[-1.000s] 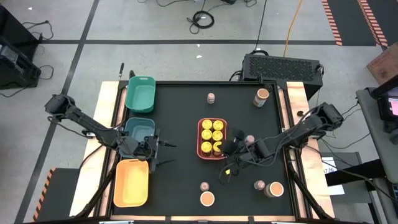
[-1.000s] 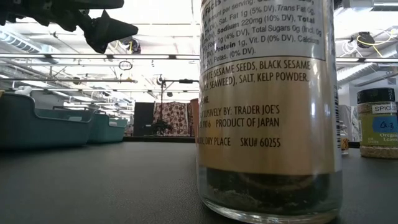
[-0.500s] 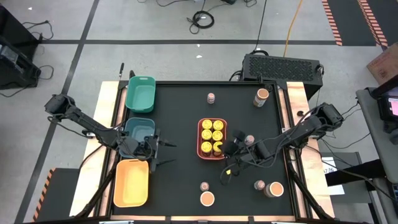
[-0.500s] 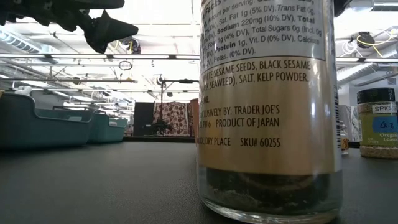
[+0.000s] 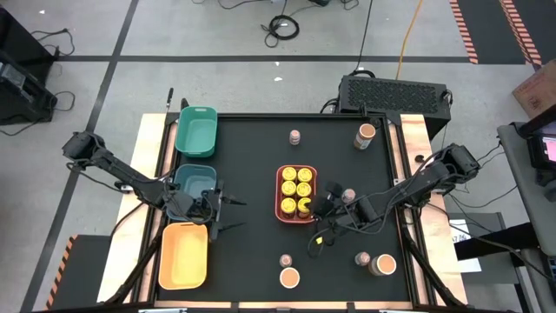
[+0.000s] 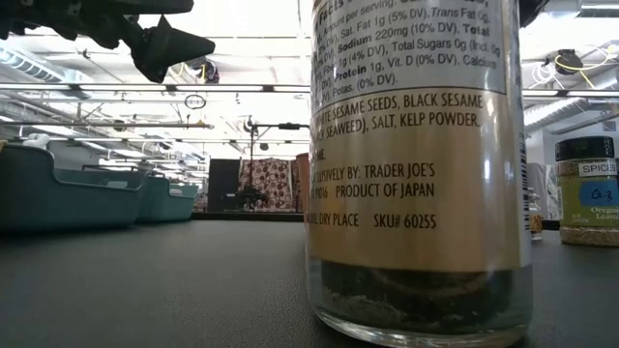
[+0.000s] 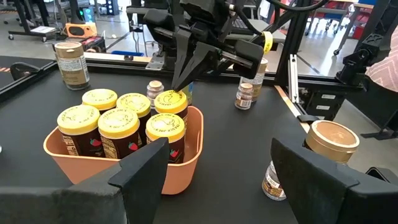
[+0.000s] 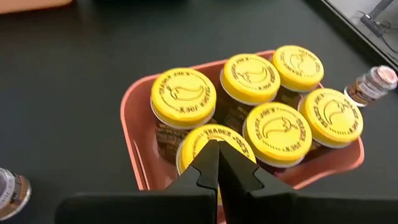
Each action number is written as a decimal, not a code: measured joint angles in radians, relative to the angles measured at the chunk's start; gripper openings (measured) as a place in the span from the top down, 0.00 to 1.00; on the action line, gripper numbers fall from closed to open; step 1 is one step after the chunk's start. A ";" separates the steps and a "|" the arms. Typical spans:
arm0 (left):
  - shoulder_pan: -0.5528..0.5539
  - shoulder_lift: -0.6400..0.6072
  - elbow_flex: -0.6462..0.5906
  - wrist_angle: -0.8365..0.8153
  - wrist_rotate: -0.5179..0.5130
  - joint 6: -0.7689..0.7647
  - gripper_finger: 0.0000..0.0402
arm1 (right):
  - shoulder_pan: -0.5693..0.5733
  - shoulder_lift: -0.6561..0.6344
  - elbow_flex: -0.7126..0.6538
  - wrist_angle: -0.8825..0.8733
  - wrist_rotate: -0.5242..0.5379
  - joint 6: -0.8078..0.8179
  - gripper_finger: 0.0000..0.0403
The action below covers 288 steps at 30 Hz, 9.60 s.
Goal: Sort spices by type
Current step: Put the yellow seasoning bottle in the orange bin, then put the brown seasoning bottle in the blue bin
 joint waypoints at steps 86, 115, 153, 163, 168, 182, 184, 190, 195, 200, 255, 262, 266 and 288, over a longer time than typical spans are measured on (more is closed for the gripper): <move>0.000 0.000 0.000 -0.014 0.000 -0.001 0.29 | -0.061 0.036 -0.001 0.014 -0.086 -0.036 1.00; -0.041 0.000 0.100 -0.213 -0.003 -0.029 0.29 | -0.005 0.000 0.273 0.035 -0.370 -0.141 1.00; -0.268 0.320 0.465 -0.269 0.019 0.247 0.29 | 0.264 0.172 0.443 -0.436 -0.705 0.536 1.00; -0.176 0.272 0.375 -0.300 -0.044 0.157 0.29 | 0.207 0.170 0.443 -0.875 -0.845 0.567 0.99; -0.173 0.168 0.288 -0.332 -0.110 0.075 0.29 | 0.202 0.170 0.443 -0.951 -0.845 0.567 0.90; -0.179 0.080 0.222 -0.330 -0.110 0.025 0.29 | 0.194 0.170 0.334 -0.849 -0.896 0.572 0.41; -0.179 0.080 0.222 -0.330 -0.110 0.025 0.29 | 0.194 0.170 0.315 -0.830 -0.895 0.571 0.36; -0.179 0.080 0.222 -0.330 -0.109 0.025 0.29 | 0.195 0.170 0.241 -0.802 -0.892 0.600 0.29; -0.179 0.080 0.222 -0.331 -0.109 0.025 0.29 | 0.203 0.170 0.177 -0.706 -0.912 0.605 0.26; -0.179 0.080 0.222 -0.331 -0.109 0.024 0.29 | 0.208 0.170 0.137 -0.662 -0.923 0.627 0.25; -0.178 0.080 0.222 -0.323 -0.108 -0.002 0.29 | -0.072 0.170 0.540 -0.679 -0.850 0.297 0.62; -0.178 0.075 0.222 -0.355 -0.108 -0.002 0.29 | -0.173 0.303 0.805 -0.688 -0.827 0.100 0.62; -0.178 0.037 0.222 -0.424 -0.116 -0.011 0.29 | -0.213 0.468 1.036 -0.743 -0.823 -0.068 0.62; -0.163 0.063 0.221 -0.650 -0.219 -0.135 0.29 | -0.276 0.803 1.337 -0.632 -0.729 -0.434 0.62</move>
